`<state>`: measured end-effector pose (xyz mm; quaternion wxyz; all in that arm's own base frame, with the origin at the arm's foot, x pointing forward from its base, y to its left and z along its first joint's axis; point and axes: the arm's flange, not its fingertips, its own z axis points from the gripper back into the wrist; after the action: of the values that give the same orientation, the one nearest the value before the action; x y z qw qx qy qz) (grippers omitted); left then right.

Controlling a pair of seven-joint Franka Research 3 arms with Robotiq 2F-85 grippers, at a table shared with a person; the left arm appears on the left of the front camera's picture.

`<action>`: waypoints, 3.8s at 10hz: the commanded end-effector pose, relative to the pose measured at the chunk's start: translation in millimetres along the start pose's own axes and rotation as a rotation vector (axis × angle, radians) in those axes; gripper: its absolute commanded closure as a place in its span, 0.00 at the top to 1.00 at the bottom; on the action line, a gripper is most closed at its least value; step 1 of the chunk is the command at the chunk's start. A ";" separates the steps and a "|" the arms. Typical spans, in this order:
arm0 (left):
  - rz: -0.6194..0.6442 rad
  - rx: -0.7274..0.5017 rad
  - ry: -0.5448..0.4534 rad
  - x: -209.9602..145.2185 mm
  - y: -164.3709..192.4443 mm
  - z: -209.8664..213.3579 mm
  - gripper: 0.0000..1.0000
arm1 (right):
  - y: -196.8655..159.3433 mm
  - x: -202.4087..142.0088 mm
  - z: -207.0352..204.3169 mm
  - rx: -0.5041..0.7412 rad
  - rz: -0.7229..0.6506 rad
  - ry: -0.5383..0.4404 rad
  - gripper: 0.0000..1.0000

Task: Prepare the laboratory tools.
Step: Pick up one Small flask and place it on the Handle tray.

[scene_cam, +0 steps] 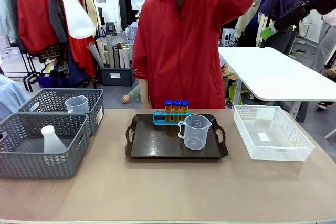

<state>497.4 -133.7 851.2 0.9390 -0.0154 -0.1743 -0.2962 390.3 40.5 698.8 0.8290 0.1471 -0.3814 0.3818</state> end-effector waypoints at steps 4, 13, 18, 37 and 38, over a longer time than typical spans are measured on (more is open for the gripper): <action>-0.066 -0.109 -0.001 39.8 -35.1 -14.6 0.00 | -0.6 0.5 0.8 0.010 0.003 -0.010 1.00; -0.079 -0.104 0.055 35.8 -36.2 -35.7 0.00 | -0.6 0.5 0.8 0.010 0.003 -0.010 1.00; -0.034 -0.070 0.090 16.9 -16.5 -46.1 0.00 | -0.6 0.5 0.8 0.010 0.003 -0.010 1.00; -0.260 -0.171 0.108 68.9 -99.9 -103.6 0.00 | -0.6 0.5 0.8 0.010 0.003 -0.010 1.00; -0.306 -0.193 0.112 73.6 -115.7 -117.6 0.00 | -0.6 0.5 0.8 0.010 0.003 -0.010 1.00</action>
<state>523.7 -284.8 759.8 0.8960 -0.0681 -0.0893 -0.4297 390.3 40.7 698.9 0.8289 0.1470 -0.3813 0.3820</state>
